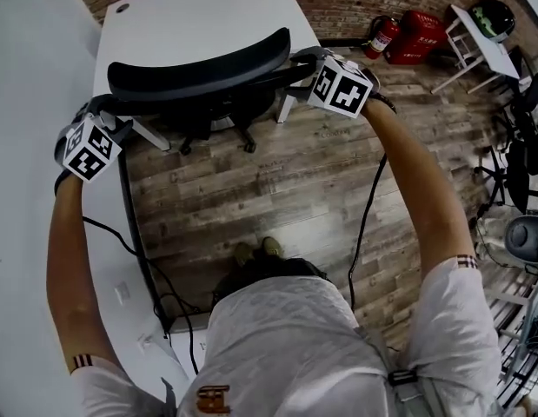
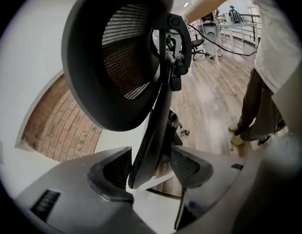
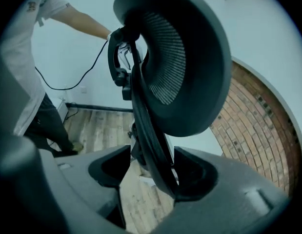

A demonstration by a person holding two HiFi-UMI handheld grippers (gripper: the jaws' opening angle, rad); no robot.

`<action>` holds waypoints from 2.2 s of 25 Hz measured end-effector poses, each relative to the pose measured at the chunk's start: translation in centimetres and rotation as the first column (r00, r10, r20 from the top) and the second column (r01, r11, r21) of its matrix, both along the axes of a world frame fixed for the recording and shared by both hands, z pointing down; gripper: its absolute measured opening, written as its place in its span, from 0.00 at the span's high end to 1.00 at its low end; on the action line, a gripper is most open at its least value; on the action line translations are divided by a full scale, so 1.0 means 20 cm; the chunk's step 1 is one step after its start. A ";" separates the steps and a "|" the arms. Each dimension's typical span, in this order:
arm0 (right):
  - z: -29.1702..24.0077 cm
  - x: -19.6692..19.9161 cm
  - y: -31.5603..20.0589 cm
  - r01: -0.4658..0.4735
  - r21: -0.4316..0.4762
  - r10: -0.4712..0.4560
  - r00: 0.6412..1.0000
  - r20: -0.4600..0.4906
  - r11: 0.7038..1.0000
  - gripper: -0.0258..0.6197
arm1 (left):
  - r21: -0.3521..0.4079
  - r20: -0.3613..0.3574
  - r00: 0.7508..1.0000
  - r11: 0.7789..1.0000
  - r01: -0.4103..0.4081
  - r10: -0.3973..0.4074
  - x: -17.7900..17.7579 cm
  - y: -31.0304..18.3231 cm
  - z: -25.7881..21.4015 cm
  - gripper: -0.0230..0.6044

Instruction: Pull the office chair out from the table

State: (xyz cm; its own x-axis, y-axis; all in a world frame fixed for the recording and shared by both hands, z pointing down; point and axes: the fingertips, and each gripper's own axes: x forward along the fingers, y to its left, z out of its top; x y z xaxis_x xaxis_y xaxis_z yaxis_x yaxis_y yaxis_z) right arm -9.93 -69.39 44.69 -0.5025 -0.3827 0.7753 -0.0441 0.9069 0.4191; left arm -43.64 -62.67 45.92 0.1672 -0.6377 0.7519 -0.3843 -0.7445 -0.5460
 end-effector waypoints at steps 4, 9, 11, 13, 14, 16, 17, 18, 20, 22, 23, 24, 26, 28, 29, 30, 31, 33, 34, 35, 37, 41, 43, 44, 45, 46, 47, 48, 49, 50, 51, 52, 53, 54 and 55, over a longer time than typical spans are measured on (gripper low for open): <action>0.08 -0.01 -0.06 0.025 -0.025 -0.027 0.996 -0.081 0.999 0.55 | -0.072 0.063 0.997 0.997 -0.029 0.034 -0.02 -0.06 0.08 0.58; 0.15 -0.04 -0.09 0.060 -0.033 -0.064 0.988 -0.141 0.998 0.55 | -0.127 0.089 0.993 0.990 -0.065 0.076 -0.01 -0.10 0.14 0.58; 0.18 -0.04 -0.10 0.078 -0.029 -0.082 0.983 -0.163 0.997 0.58 | -0.136 0.087 0.992 0.988 -0.079 0.091 0.00 -0.11 0.16 0.60; 0.20 -0.03 -0.11 0.100 -0.020 -0.102 0.975 -0.196 0.995 0.63 | -0.137 0.104 0.989 0.986 -0.093 0.108 0.01 -0.12 0.18 0.64; 0.21 -0.03 -0.11 0.118 -0.016 -0.118 0.969 -0.218 0.993 0.68 | -0.136 0.121 0.986 0.986 -0.100 0.117 0.01 -0.12 0.18 0.71; 0.22 -0.02 -0.11 0.153 -0.006 -0.149 0.954 -0.260 0.988 0.73 | -0.143 0.151 0.980 0.983 -0.111 0.133 0.00 -0.12 0.19 0.74; 0.23 -0.02 -0.10 0.165 0.000 -0.158 0.949 -0.274 0.986 0.75 | -0.148 0.160 0.977 0.982 -0.115 0.138 0.00 -0.11 0.19 0.75; 0.24 -0.01 -0.10 0.173 0.010 -0.163 0.945 -0.284 0.985 0.76 | -0.150 0.167 0.976 0.982 -0.117 0.142 0.00 -0.11 0.20 0.76; 0.26 -0.01 -0.09 0.186 0.040 -0.167 0.942 -0.291 0.982 0.78 | -0.157 0.179 0.973 0.981 -0.116 0.144 0.00 -0.09 0.21 0.77; 0.27 -0.02 -0.07 0.196 0.066 -0.169 0.941 -0.292 0.978 0.79 | -0.172 0.186 0.972 0.979 -0.110 0.142 -0.01 -0.06 0.23 0.77; 0.27 -0.02 -0.06 0.198 0.071 -0.169 0.941 -0.292 0.978 0.79 | -0.181 0.189 0.972 0.978 -0.107 0.141 -0.01 -0.05 0.23 0.77; 0.27 -0.02 -0.04 0.199 0.073 -0.170 0.941 -0.292 0.977 0.79 | -0.190 0.191 0.971 0.976 -0.104 0.141 -0.02 -0.05 0.24 0.77; 0.26 -0.04 0.00 0.205 0.077 -0.175 0.941 -0.290 0.976 0.79 | -0.201 0.195 0.971 0.974 -0.102 0.142 -0.04 -0.02 0.24 0.77; 0.27 -0.04 0.05 0.211 0.081 -0.180 0.941 -0.286 0.974 0.80 | -0.205 0.196 0.970 0.973 -0.102 0.143 -0.05 0.02 0.24 0.77; 0.27 -0.04 0.07 0.213 0.084 -0.181 0.941 -0.284 0.973 0.80 | -0.207 0.197 0.970 0.973 -0.101 0.142 -0.05 0.05 0.24 0.77; 0.27 -0.03 0.10 0.216 0.088 -0.184 0.942 -0.281 0.972 0.80 | -0.209 0.197 0.970 0.973 -0.098 0.140 -0.04 0.07 0.24 0.77; 0.26 -0.03 0.12 0.220 0.092 -0.187 0.942 -0.277 0.971 0.80 | -0.213 0.197 0.971 0.973 -0.094 0.137 -0.04 0.10 0.24 0.77; 0.25 -0.03 0.17 0.227 0.098 -0.193 0.943 -0.269 0.969 0.80 | -0.222 0.197 0.972 0.971 -0.085 0.130 -0.04 0.14 0.24 0.77; 0.25 -0.03 0.18 0.229 0.099 -0.196 0.944 -0.267 0.968 0.80 | -0.227 0.199 0.972 0.971 -0.078 0.124 -0.05 0.16 0.24 0.77; 0.25 -0.03 0.20 0.231 0.101 -0.197 0.944 -0.265 0.968 0.80 | -0.230 0.201 0.972 0.970 -0.073 0.120 -0.04 0.18 0.24 0.77; 0.25 -0.03 0.22 0.233 0.107 -0.198 0.943 -0.267 0.967 0.80 | -0.217 0.208 0.970 0.973 -0.081 0.127 -0.02 0.21 0.22 0.77; 0.27 0.00 0.23 0.236 0.105 -0.199 0.939 -0.279 0.966 0.80 | -0.235 0.198 0.972 0.969 -0.078 0.126 0.00 0.27 0.24 0.77; 0.27 0.00 0.24 0.239 0.108 -0.201 0.938 -0.281 0.965 0.80 | -0.228 0.189 0.974 0.971 -0.078 0.123 0.01 0.29 0.24 0.77; 0.26 -0.01 0.25 0.242 0.110 -0.203 0.938 -0.280 0.964 0.80 | -0.220 0.188 0.975 0.972 -0.079 0.121 0.01 0.30 0.23 0.77; 0.26 -0.01 0.26 0.245 0.110 -0.207 0.938 -0.279 0.963 0.80 | -0.214 0.187 0.975 0.974 -0.078 0.119 0.01 0.31 0.23 0.77; 0.26 -0.01 0.27 0.249 0.110 -0.210 0.937 -0.279 0.962 0.81 | -0.214 0.187 0.975 0.974 -0.076 0.118 0.02 0.33 0.22 0.77; 0.25 -0.01 0.28 0.251 0.109 -0.213 0.937 -0.278 0.962 0.81 | -0.217 0.187 0.975 0.973 -0.075 0.117 0.02 0.34 0.22 0.77; 0.25 -0.01 0.29 0.252 0.111 -0.214 0.937 -0.277 0.961 0.81 | -0.218 0.186 0.976 0.973 -0.075 0.117 0.03 0.36 0.22 0.77; 0.25 0.00 0.30 0.252 0.114 -0.213 0.937 -0.276 0.961 0.81 | -0.219 0.185 0.976 0.973 -0.075 0.117 0.03 0.37 0.22 0.77; 0.25 0.00 0.32 0.252 0.116 -0.212 0.937 -0.276 0.961 0.81 | -0.217 0.184 0.976 0.973 -0.076 0.118 0.03 0.39 0.22 0.77; 0.25 0.00 0.33 0.252 0.117 -0.212 0.937 -0.277 0.961 0.81 | -0.214 0.183 0.976 0.974 -0.077 0.117 0.03 0.40 0.22 0.77; 0.26 0.00 0.35 0.253 0.116 -0.213 0.937 -0.278 0.960 0.81 | -0.212 0.183 0.976 0.974 -0.076 0.116 0.03 0.42 0.22 0.77; 0.26 -0.01 0.37 0.255 0.116 -0.216 0.936 -0.279 0.960 0.81 | -0.210 0.182 0.977 0.975 -0.075 0.114 0.02 0.44 0.23 0.77; 0.26 -0.02 0.39 0.258 0.116 -0.218 0.935 -0.279 0.959 0.81 | -0.209 0.182 0.977 0.975 -0.074 0.113 0.01 0.46 0.23 0.77; 0.26 -0.03 0.40 0.259 0.115 -0.219 0.935 -0.279 0.959 0.81 | -0.208 0.183 0.977 0.975 -0.073 0.112 0.01 0.48 0.23 0.77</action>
